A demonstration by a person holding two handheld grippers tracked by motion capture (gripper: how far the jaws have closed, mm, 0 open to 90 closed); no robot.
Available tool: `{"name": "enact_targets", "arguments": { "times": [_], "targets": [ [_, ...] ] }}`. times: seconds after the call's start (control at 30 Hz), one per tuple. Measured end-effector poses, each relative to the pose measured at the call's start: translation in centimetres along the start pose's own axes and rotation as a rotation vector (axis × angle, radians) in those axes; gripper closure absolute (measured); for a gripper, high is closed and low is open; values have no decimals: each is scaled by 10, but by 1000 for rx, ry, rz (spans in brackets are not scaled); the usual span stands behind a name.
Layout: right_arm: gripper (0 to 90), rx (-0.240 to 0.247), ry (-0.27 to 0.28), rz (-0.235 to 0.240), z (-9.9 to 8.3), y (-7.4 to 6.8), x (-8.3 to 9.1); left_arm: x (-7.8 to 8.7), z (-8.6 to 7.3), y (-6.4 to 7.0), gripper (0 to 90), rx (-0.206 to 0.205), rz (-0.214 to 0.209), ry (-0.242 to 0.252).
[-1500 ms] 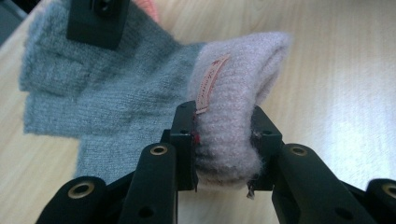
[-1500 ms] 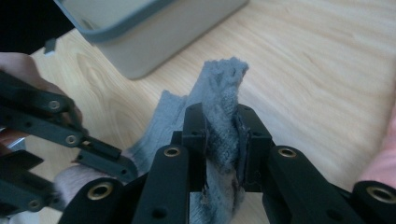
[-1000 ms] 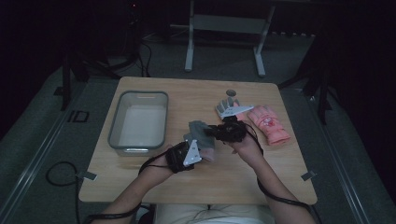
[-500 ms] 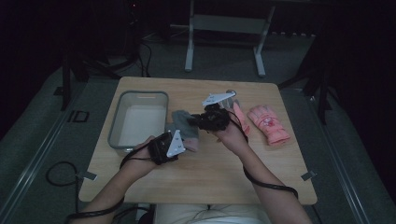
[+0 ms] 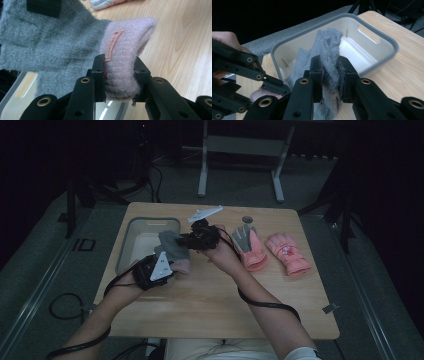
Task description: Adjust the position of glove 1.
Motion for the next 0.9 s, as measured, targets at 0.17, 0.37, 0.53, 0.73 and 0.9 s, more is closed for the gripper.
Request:
{"name": "enact_targets", "arguments": {
  "times": [0.17, 0.37, 0.53, 0.73, 0.9],
  "targets": [
    [763, 3, -7, 15, 10, -6, -22, 7, -18, -14, 693, 13, 6, -25],
    [763, -1, -12, 26, 19, -10, -45, 10, -34, -31, 692, 8, 24, -58],
    [763, -25, -7, 20, 23, -4, -57, 7, -42, -46, 690, -42, 13, -77],
    [762, -68, -18, -1, 14, 9, -68, -8, -47, -58, 689, -46, -26, -135],
    [761, -68, -56, -39, 0, 18, -85, -22, -57, -60, 689, -3, -88, -207]
  ]
}}
Point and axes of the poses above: each handheld gripper's, and its own axes: x roughly backward along the jaws, z roughly out of its top, y roughly to its right, the point moved 10 cm from there along -x, roughly forward along the jaws, and after that the axes turned 11 degrees about x, right-handed, at the moved point
